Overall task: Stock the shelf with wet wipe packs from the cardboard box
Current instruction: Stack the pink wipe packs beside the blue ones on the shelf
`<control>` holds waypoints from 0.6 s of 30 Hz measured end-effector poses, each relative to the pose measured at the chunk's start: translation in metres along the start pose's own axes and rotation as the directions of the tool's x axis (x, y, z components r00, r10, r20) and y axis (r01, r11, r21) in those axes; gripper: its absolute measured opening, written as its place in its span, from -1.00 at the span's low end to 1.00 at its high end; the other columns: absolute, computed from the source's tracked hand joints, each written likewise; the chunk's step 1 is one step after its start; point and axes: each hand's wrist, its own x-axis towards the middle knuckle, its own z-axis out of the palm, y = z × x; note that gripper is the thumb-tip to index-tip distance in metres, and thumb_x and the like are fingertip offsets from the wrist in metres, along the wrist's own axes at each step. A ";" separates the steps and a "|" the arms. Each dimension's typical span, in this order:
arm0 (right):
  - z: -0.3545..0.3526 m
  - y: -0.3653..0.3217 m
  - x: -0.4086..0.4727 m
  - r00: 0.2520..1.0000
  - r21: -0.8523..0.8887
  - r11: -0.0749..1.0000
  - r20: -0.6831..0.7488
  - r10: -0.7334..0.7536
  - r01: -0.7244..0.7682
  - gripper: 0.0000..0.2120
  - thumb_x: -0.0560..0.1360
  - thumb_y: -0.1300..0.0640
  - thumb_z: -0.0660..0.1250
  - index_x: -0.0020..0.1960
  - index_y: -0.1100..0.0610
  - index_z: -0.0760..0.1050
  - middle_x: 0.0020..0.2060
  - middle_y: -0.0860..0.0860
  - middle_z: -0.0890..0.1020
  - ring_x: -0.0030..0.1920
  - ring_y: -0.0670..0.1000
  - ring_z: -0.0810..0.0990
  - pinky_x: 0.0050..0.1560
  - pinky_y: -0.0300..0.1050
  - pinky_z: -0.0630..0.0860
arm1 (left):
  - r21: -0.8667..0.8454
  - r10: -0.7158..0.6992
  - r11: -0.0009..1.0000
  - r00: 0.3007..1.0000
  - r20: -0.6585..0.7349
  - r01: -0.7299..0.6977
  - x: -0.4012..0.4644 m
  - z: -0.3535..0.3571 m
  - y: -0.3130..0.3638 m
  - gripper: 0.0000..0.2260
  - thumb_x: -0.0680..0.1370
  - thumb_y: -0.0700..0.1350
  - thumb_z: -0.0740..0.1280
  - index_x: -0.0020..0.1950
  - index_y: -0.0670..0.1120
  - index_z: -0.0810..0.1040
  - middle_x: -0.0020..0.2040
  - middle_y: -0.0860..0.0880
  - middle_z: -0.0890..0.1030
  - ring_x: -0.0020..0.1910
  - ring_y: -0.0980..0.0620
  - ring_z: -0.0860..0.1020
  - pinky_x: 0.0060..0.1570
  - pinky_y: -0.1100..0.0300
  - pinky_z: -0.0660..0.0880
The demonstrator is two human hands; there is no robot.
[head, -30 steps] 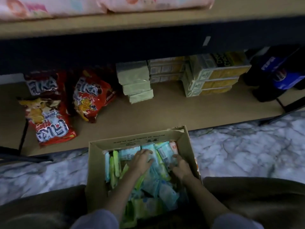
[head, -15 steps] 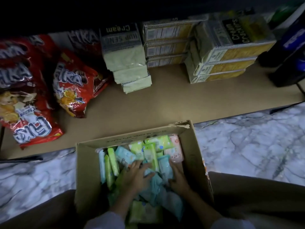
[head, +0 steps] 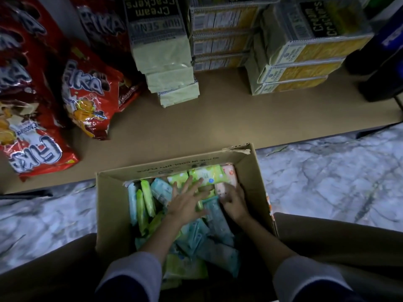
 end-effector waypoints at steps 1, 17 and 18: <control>-0.001 -0.002 0.008 1.000 0.009 1.000 -0.013 0.023 -0.023 -0.47 0.45 0.37 0.26 0.40 0.17 0.30 0.37 0.26 0.26 0.14 0.16 0.46 0.16 -0.29 0.41 | 0.053 -0.013 0.999 0.996 0.090 0.008 0.000 -0.001 -0.004 -0.42 0.47 0.31 0.19 0.45 0.21 0.18 0.54 0.09 -0.10 0.52 -0.08 -0.15 0.38 -0.28 -0.05; 0.009 -0.007 0.023 1.000 0.096 0.995 -0.007 0.016 -0.015 -0.23 0.31 0.37 0.42 0.45 0.13 0.21 0.34 0.20 0.36 0.34 0.18 0.35 0.22 -0.11 0.36 | -0.225 -0.237 0.964 0.851 -0.469 0.144 -0.086 0.053 -0.072 -0.65 0.48 0.08 0.15 0.25 0.20 0.45 0.47 -0.07 0.19 0.36 -0.36 0.27 0.11 -0.27 0.42; 0.007 -0.012 0.023 1.000 0.158 0.987 0.010 -0.023 0.021 -0.22 0.28 0.40 0.42 0.43 0.17 0.21 0.38 0.18 0.31 0.37 0.15 0.31 0.24 -0.15 0.34 | -0.275 -0.266 0.950 0.836 -0.479 0.146 -0.090 0.056 -0.071 -0.63 0.50 0.12 0.14 0.30 0.18 0.40 0.48 -0.12 0.15 0.38 -0.35 0.26 0.19 -0.26 0.37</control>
